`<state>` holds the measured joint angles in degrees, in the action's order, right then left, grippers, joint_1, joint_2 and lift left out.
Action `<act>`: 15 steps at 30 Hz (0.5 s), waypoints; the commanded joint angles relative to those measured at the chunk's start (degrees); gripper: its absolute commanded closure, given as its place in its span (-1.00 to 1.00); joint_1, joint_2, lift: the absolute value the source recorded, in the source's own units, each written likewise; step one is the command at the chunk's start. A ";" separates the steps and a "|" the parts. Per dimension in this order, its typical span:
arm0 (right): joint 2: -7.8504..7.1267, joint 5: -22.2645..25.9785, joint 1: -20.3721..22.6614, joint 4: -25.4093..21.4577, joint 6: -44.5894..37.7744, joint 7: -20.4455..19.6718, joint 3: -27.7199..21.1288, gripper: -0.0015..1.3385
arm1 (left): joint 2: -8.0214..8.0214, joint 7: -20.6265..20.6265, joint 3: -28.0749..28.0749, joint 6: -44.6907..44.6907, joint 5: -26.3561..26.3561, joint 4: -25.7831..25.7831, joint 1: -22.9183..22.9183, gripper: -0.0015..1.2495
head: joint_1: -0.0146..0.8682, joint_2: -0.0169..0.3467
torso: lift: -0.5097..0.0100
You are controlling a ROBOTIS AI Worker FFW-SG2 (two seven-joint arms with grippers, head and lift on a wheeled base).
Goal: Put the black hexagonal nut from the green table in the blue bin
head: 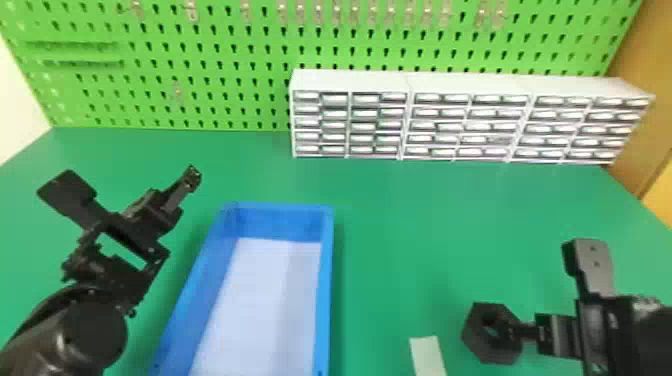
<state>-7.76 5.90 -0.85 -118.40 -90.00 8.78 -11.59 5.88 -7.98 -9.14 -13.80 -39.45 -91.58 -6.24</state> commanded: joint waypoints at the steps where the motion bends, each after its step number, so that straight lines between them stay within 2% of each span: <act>1: 0.11 -0.01 0.32 0.36 -0.08 0.01 0.08 -0.66 | 0.01 -0.01 -0.01 0.00 -0.01 0.00 0.00 -0.81 | 0.54 -0.73 | 0.58; 15: 0.11 -0.63 0.59 0.71 1.32 0.01 0.08 -0.66 | 0.01 -0.10 -0.01 0.00 -0.01 0.00 0.00 -0.81 | 0.54 -0.73 | 0.58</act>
<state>-7.64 5.52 -0.26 -117.69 -89.04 8.79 -11.60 5.88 -8.09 -9.16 -13.80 -39.45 -91.58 -6.24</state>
